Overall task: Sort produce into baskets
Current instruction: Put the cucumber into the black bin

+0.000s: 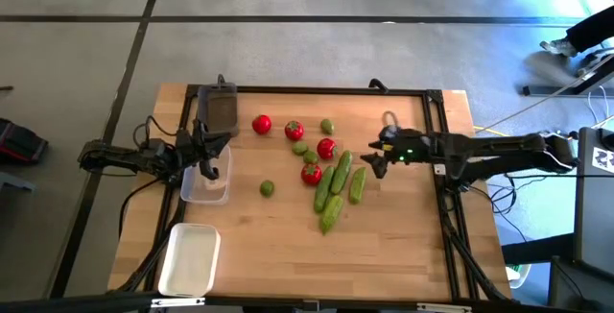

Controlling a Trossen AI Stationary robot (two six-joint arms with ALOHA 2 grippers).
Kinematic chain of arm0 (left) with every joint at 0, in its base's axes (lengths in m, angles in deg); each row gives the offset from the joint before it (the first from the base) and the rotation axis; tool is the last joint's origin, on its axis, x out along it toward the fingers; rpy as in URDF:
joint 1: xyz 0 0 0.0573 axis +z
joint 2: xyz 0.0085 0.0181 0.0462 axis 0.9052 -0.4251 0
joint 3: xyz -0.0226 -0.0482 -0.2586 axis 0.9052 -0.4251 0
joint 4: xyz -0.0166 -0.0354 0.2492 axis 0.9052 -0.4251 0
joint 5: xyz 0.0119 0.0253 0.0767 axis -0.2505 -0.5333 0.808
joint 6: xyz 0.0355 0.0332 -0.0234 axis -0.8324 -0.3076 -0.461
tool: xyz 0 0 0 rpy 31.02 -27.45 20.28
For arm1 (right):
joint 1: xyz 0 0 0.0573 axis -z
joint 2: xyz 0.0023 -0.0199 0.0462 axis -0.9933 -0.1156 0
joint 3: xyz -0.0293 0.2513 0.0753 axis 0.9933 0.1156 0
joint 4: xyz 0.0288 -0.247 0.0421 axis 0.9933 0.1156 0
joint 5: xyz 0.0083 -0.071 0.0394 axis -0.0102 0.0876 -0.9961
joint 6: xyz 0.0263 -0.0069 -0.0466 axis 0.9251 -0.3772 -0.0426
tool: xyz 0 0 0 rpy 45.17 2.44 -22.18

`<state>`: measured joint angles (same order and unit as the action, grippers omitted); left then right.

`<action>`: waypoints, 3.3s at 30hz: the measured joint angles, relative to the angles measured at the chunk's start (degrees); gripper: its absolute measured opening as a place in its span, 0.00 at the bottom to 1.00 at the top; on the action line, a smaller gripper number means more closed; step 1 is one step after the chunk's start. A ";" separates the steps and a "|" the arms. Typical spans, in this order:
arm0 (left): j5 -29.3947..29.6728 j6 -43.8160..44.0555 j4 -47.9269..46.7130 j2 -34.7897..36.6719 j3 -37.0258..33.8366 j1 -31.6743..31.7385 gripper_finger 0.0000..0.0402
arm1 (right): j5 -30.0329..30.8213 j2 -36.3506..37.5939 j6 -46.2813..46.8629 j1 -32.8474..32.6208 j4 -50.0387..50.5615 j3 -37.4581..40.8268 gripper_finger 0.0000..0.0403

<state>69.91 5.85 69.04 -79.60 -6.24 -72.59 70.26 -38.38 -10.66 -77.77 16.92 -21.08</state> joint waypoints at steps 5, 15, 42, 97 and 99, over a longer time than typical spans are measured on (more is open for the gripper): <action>0.00 0.69 -0.05 0.00 0.00 0.00 0.04 | -9.49 -7.80 7.41 0.00 11.48 -5.82 0.61; 0.00 0.53 -0.09 0.00 0.00 0.00 0.04 | -14.82 -16.65 17.99 0.02 11.96 -6.21 0.60; -0.01 1.48 -0.09 0.01 0.00 0.00 0.04 | -11.97 -32.13 13.33 0.00 1.59 -6.27 0.58; -12.20 5.37 17.31 -55.88 22.42 9.96 0.60 | -21.13 -26.74 -33.28 5.26 -50.63 -17.08 0.32; -14.85 5.47 18.44 -59.44 23.69 9.43 0.60 | -21.91 -28.92 -32.29 5.27 -55.69 -17.33 0.32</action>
<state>55.06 11.33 87.48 -139.05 17.45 -63.16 48.35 -67.31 -42.96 -72.51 -38.76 -38.41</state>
